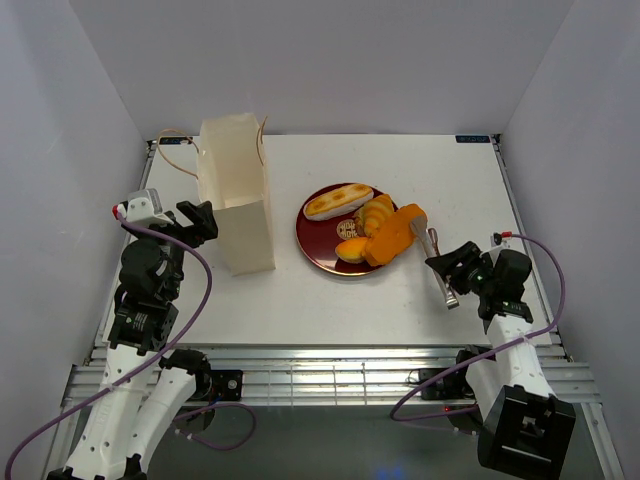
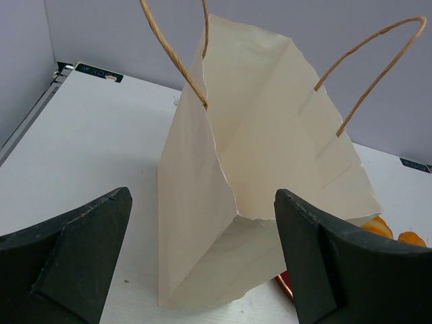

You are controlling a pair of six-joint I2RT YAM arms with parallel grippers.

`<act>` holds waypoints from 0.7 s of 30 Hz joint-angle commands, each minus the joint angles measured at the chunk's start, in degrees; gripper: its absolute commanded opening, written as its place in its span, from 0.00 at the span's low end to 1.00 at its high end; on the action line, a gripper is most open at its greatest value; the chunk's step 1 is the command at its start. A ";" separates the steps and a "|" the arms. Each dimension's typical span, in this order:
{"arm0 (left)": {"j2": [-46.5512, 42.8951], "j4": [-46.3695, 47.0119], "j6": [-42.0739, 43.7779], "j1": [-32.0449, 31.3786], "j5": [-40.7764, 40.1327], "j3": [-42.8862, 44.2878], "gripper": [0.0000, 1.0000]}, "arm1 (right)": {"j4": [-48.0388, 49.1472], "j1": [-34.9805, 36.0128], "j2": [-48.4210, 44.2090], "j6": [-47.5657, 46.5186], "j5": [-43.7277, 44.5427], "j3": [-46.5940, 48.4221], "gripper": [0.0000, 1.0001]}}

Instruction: Place the fake bread into the paper bag

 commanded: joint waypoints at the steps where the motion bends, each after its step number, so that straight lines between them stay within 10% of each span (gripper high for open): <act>1: -0.06 0.78 -0.12 -0.19 0.59 -0.28 0.97 | 4.66 -0.22 0.76 1.50 -1.74 0.06 0.59; 21: 0.03 1.04 -0.03 -0.37 1.11 -0.46 0.97 | 14.51 -0.30 4.36 7.93 -4.99 -4.16 0.57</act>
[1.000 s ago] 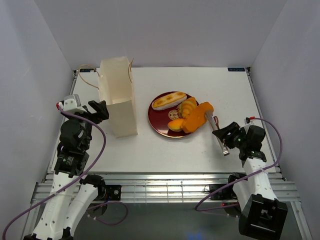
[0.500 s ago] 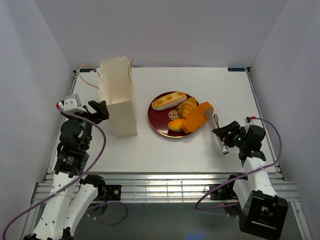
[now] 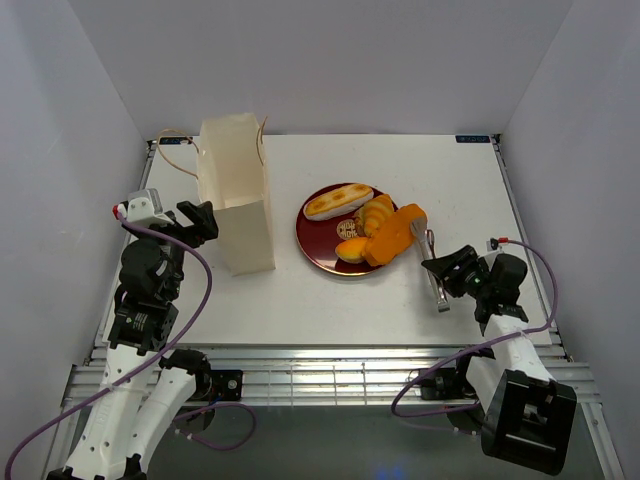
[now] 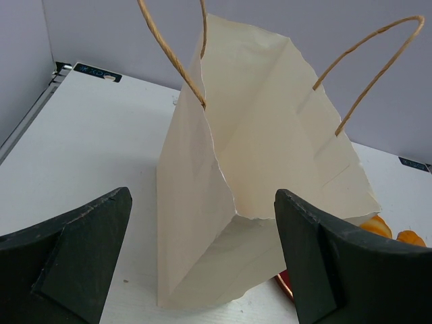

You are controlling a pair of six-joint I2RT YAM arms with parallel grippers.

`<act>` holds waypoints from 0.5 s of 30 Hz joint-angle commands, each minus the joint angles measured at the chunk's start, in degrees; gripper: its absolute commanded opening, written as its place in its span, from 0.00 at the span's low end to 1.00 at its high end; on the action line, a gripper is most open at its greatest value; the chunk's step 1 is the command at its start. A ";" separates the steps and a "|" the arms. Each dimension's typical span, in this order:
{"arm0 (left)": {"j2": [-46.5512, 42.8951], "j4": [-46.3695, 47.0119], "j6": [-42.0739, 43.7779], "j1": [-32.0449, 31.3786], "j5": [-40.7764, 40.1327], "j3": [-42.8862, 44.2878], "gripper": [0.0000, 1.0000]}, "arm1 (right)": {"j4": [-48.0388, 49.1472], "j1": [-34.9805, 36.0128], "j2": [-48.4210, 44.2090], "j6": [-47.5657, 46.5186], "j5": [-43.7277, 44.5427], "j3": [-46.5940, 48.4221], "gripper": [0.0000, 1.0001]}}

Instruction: Place the fake bread into the paper bag

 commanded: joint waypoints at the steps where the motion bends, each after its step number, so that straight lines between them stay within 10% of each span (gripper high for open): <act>1: 0.03 0.93 -0.03 -0.30 0.92 -0.43 0.97 | 5.49 -0.15 0.50 1.65 -2.06 -0.10 0.57; 15: -0.06 1.02 0.06 -0.21 1.09 -0.43 0.97 | 6.54 -0.15 1.11 1.56 -3.64 0.34 0.39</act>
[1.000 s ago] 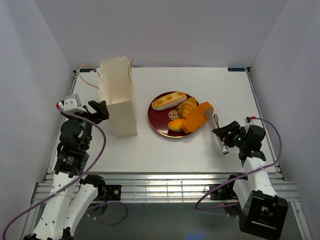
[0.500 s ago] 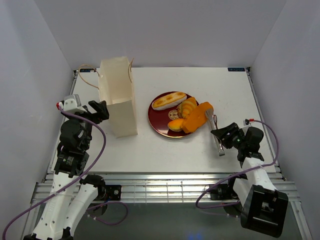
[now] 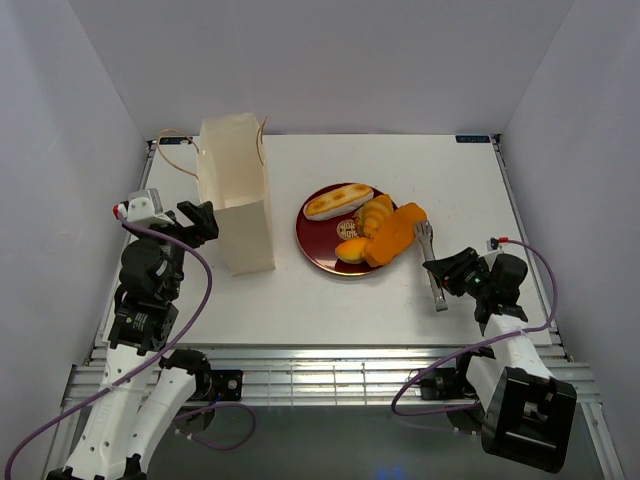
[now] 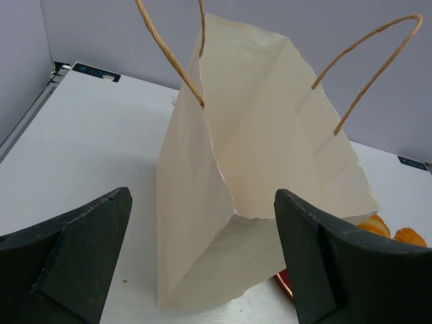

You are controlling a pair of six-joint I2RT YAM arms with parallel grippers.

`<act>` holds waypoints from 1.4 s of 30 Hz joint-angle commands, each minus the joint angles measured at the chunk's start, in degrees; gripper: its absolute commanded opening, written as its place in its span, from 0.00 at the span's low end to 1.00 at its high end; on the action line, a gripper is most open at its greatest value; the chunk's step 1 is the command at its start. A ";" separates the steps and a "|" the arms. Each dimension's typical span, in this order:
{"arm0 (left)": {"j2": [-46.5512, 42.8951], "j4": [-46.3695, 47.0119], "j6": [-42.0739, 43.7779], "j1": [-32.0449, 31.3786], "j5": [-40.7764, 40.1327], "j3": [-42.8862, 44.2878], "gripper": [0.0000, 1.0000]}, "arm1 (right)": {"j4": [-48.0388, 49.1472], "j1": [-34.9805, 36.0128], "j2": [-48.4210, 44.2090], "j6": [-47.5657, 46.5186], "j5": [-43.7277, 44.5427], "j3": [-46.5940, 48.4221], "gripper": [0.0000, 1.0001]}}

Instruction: Place the fake bread into the paper bag

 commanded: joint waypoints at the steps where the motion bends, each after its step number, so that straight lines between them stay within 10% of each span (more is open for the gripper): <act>1: -0.08 0.93 0.03 -0.17 0.79 -0.43 0.97 | 4.51 -0.15 0.11 0.47 -2.94 1.24 0.36; 12: -0.25 0.93 0.03 -0.17 0.61 -0.43 0.97 | 2.31 0.20 -1.12 -0.85 -4.17 4.31 0.21; 42: -0.34 0.93 0.03 -0.35 0.17 -0.52 0.97 | -8.15 8.81 -3.85 -7.70 -1.19 18.82 0.18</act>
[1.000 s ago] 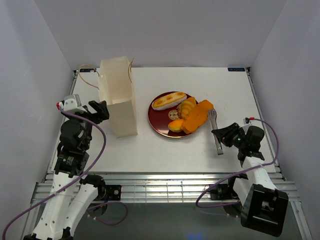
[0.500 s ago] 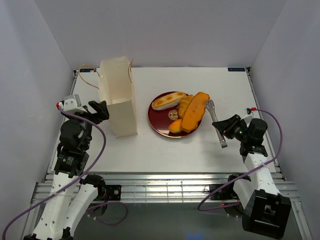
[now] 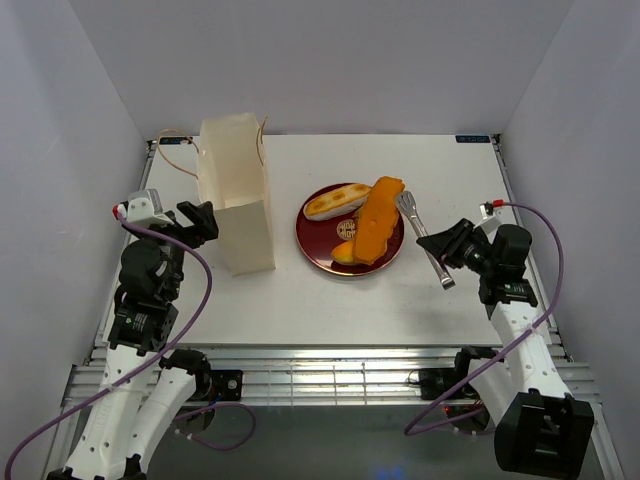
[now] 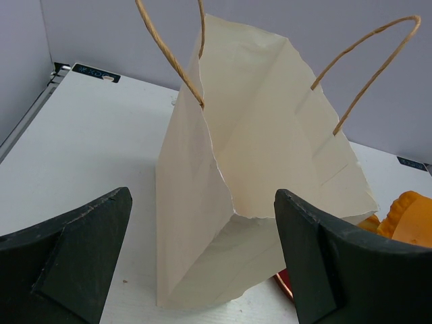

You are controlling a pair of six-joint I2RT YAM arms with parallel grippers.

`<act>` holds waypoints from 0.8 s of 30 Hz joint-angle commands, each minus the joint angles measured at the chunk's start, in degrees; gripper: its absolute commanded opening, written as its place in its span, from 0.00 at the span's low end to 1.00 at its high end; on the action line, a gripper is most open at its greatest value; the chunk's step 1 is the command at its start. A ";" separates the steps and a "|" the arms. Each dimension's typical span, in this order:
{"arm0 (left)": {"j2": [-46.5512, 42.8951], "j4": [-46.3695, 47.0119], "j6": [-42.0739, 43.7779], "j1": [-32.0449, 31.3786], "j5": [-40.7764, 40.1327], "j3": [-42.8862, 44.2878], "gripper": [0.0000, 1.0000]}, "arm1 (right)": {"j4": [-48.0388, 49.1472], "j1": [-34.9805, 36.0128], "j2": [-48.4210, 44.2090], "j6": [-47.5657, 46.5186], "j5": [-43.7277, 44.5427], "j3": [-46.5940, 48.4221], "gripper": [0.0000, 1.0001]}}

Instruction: Place the fake bread into the paper bag

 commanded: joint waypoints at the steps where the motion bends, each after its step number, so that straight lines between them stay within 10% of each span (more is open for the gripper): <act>1: -0.17 1.02 0.03 -0.32 0.21 -0.44 0.97 | 0.09 1.34 -0.99 -1.91 -0.14 4.43 0.18; 24: -0.69 0.75 0.12 -0.32 -0.49 -0.35 0.97 | -6.41 10.04 -0.20 -7.10 2.68 19.55 0.14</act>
